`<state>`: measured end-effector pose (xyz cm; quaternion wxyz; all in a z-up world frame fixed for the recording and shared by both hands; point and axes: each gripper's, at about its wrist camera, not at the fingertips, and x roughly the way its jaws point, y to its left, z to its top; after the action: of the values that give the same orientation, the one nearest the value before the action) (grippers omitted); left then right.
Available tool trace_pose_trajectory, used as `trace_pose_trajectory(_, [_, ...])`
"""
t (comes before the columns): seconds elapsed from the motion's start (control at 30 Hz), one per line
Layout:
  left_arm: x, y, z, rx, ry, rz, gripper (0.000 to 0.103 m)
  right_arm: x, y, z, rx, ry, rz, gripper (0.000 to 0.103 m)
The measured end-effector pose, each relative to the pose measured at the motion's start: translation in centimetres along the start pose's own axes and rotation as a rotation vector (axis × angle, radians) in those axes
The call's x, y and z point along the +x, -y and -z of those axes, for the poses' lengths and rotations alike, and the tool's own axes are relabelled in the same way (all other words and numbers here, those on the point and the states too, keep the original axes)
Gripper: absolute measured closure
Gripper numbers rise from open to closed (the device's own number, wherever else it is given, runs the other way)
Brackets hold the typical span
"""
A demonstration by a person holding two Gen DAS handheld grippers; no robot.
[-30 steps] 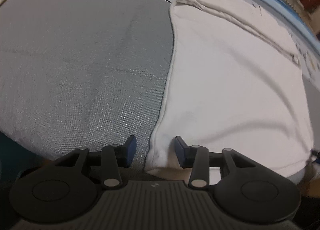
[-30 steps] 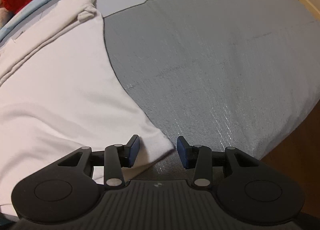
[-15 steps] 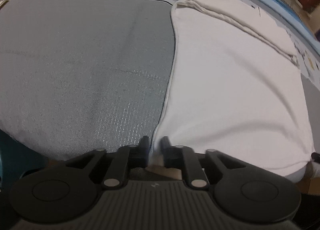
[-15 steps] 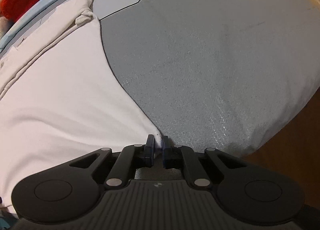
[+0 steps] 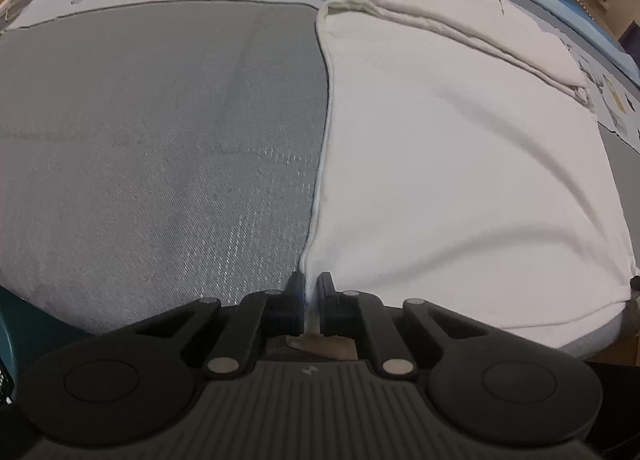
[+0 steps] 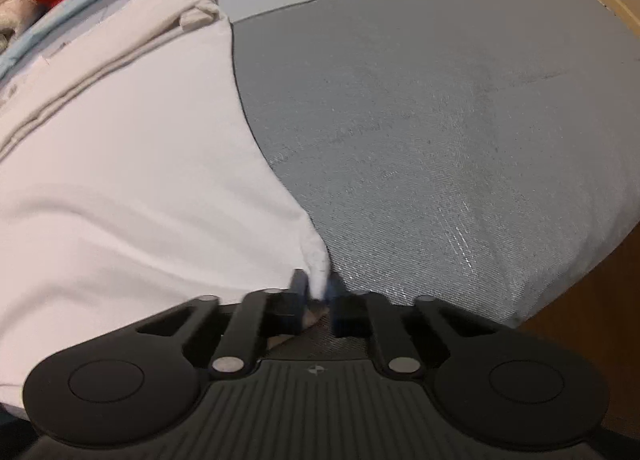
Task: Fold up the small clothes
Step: 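Close both grippers on the shirt hem, then lift the hem with both grippers, fold it toward the collar, and open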
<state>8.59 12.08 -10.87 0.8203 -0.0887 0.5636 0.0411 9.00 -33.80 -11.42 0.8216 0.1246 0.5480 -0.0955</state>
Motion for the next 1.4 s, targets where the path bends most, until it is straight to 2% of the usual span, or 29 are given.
trace_pose_trajectory(0.1, [0.1, -0.1, 0.1, -0.011, -0.014, 0.01, 0.096, -0.8, 0.7, -0.3, 0.033, 0.039, -0.023, 0.097])
trace_pose_trajectory(0.27, [0.2, -0.3, 0.1, -0.017, -0.031, 0.011, 0.092, 0.0, 1.1, -0.1, 0.034, -0.012, -0.008, 0.095])
trace_pose_trajectory(0.77, [0.4, 0.3, -0.1, 0.019, -0.027, -0.004, 0.092, -0.3, 0.1, 0.3, -0.023, 0.001, 0.011, 0.096])
trace_pose_trajectory(0.9, [0.1, 0.4, -0.1, 0.031, -0.02, -0.006, 0.096, -0.7, 0.2, 0.4, -0.017, 0.013, 0.005, 0.096])
trace_pose_trajectory(1.0, [-0.5, 0.4, -0.2, 0.027, 0.01, -0.002, 0.097, -1.4, 0.3, 0.3, -0.008, 0.041, -0.004, 0.097])
trace_pose_trajectory(1.13, [-3.0, 0.9, -0.2, 0.066, 0.099, 0.008, 0.097, -3.5, 0.4, 0.2, -0.004, 0.107, -0.042, 0.097])
trace_pose_trajectory(1.4, [-11.1, 1.2, 1.3, 0.132, 0.277, 0.091, 0.098, -12.8, 2.9, 0.4, -0.025, 0.287, -0.22, 0.098])
